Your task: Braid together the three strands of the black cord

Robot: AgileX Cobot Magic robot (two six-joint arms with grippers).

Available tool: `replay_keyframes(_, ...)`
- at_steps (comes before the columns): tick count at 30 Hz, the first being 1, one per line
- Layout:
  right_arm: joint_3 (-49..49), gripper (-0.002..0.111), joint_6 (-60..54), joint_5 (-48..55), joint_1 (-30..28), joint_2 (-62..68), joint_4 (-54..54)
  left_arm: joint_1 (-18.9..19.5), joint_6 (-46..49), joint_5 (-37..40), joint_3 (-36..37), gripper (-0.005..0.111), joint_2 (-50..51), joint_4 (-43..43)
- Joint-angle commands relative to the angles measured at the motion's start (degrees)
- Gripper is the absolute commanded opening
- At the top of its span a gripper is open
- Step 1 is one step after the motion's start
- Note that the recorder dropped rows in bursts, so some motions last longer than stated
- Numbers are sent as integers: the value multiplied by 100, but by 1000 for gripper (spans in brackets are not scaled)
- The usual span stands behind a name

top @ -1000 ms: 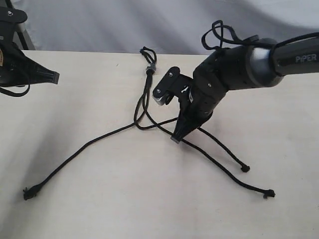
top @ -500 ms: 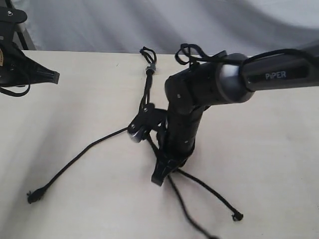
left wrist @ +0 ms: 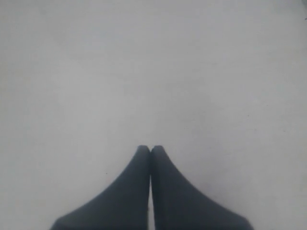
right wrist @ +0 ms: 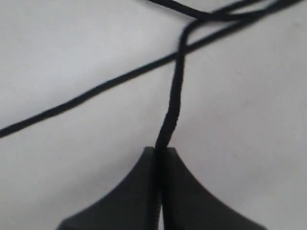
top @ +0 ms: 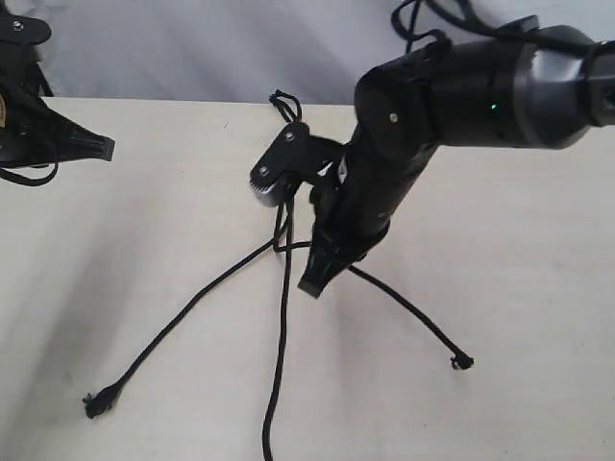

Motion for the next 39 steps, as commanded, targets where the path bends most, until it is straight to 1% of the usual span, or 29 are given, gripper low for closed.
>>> replay_keyframes(1,104,0,110,-105,-590,180,0,13,11,20,44,0,-48,-69)
replay_keyframes(3,176,0,110,-130,-772,361,0,13,11,29,44,0,-48,-69)
replay_keyframes(7,188,0,110,-182,-937,696,-66,13,11,17,44,0,-48,-69)
replay_keyframes(9,188,4,110,-366,-939,828,-66,13,11,7,44,0,-48,-69)
replay_keyframes(11,188,13,143,-532,-939,907,-66,13,11,7,44,0,-48,-69)
replay_keyframes(16,188,58,143,-576,-886,935,-87,13,11,-143,44,0,-48,-69)
replay_keyframes(19,188,73,143,-672,-923,715,-140,13,11,-283,44,0,-48,-189)
replay_keyframes(20,188,75,143,-752,-967,607,-156,-2,15,-334,44,0,-48,-343)
replay_keyframes(22,188,78,289,-1066,-1102,262,-156,-147,62,-415,44,0,-48,-471)
replay_keyframes(25,188,78,532,-1493,-1396,-307,-156,-621,349,-509,44,0,-48,-483)
replay_keyframes(29,300,78,757,-1618,-1876,-994,-130,-1532,363,-890,20,0,-33,-483)
replay_keyframes(31,543,78,757,-1738,-2112,-1286,-130,-1959,363,-844,-65,2,36,-483)
replay_keyframes(32,681,78,757,-1875,-2203,-1386,-130,-2184,363,-755,-114,6,78,-483)
replay_keyframes(34,1101,78,757,-2495,-2444,-1593,-130,-2597,363,-476,-242,15,207,-532)
replay_keyframes(35,1282,78,757,-2807,-2542,-1654,-130,-2782,363,-281,-305,21,302,-602)
replay_keyframes(37,1716,78,757,-3549,-2789,-1742,-130,-3082,363,15,-380,34,509,-740)
replay_keyframes(39,2047,78,792,-4281,-3021,-1767,-99,-3345,363,79,-392,45,778,-829)
